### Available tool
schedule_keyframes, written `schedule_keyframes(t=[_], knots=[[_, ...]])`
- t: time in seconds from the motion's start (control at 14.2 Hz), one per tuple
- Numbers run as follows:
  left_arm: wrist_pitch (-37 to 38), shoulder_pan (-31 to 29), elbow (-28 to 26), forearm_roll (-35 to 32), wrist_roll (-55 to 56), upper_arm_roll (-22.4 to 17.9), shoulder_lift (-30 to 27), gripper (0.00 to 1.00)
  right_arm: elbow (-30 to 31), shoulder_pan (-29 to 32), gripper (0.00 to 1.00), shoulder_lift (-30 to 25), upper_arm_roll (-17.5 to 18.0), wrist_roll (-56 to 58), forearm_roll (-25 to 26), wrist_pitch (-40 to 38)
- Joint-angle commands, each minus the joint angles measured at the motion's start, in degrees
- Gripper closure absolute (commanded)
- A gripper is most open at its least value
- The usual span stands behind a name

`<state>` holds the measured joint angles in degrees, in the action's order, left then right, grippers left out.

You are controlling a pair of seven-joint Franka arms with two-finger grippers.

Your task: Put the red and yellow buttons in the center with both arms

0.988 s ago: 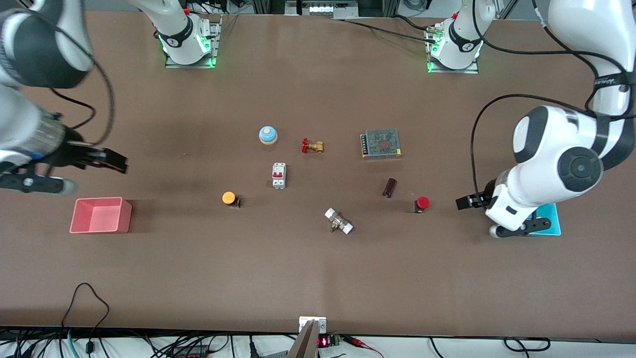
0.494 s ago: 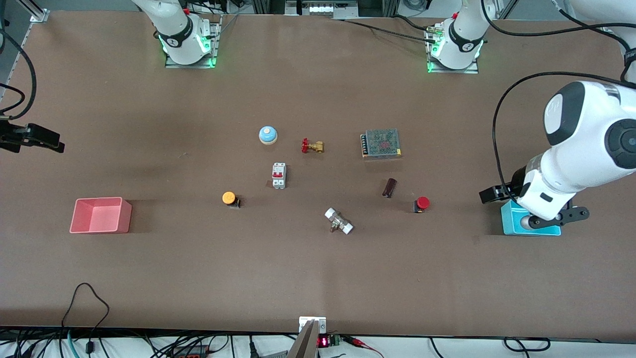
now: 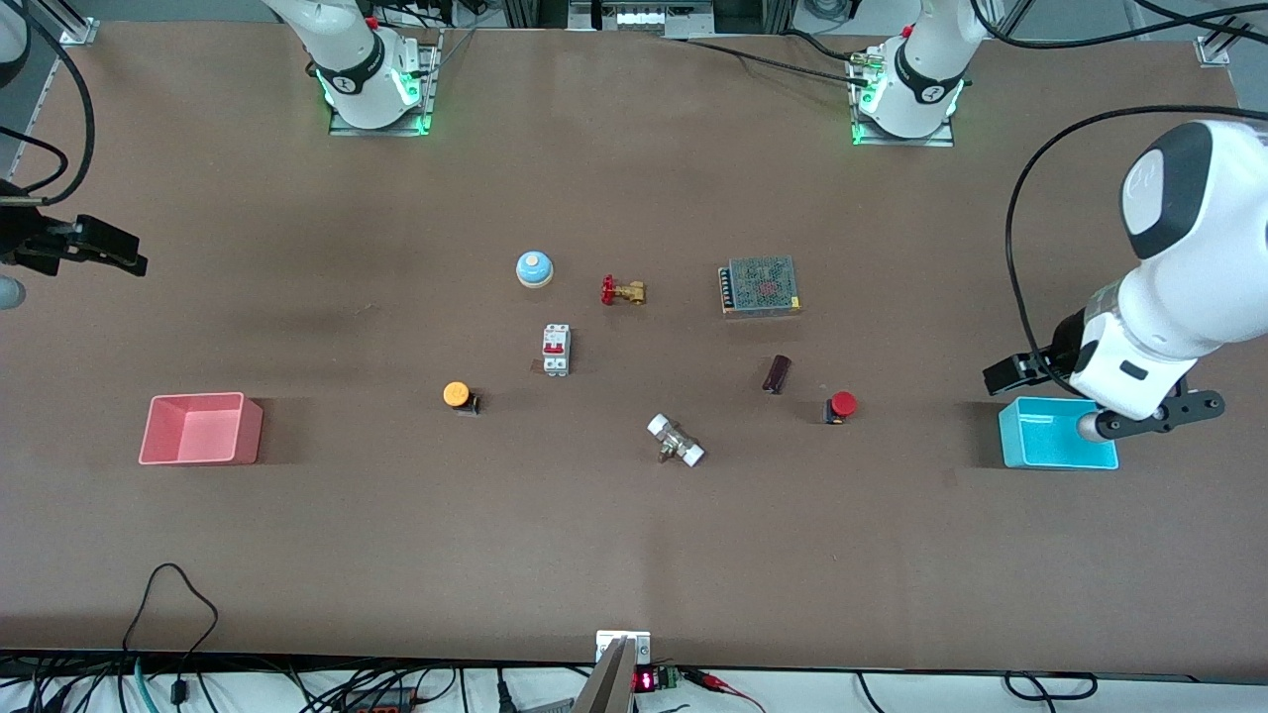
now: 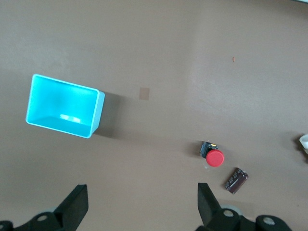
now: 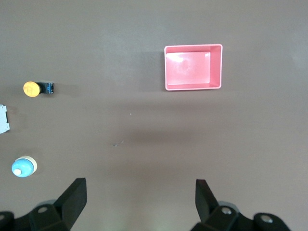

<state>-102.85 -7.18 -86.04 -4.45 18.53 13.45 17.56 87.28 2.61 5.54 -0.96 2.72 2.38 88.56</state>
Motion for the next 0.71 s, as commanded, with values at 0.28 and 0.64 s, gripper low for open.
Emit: schedule_keyframes(t=[0.28,0.64], knots=[[4.31,-0.66,-0.71,0.22,-8.84,-1.31,-7.27,0.00,2.10,0.29,0.00,-2.29,0.69,-1.05,0.61,0.03],[6.34,7.08,-2.81,1.01,-10.44,-11.24,-12.46,0.00,2.10,0.37,0.00,-2.03,0.69,-1.05,-0.01,0.21]])
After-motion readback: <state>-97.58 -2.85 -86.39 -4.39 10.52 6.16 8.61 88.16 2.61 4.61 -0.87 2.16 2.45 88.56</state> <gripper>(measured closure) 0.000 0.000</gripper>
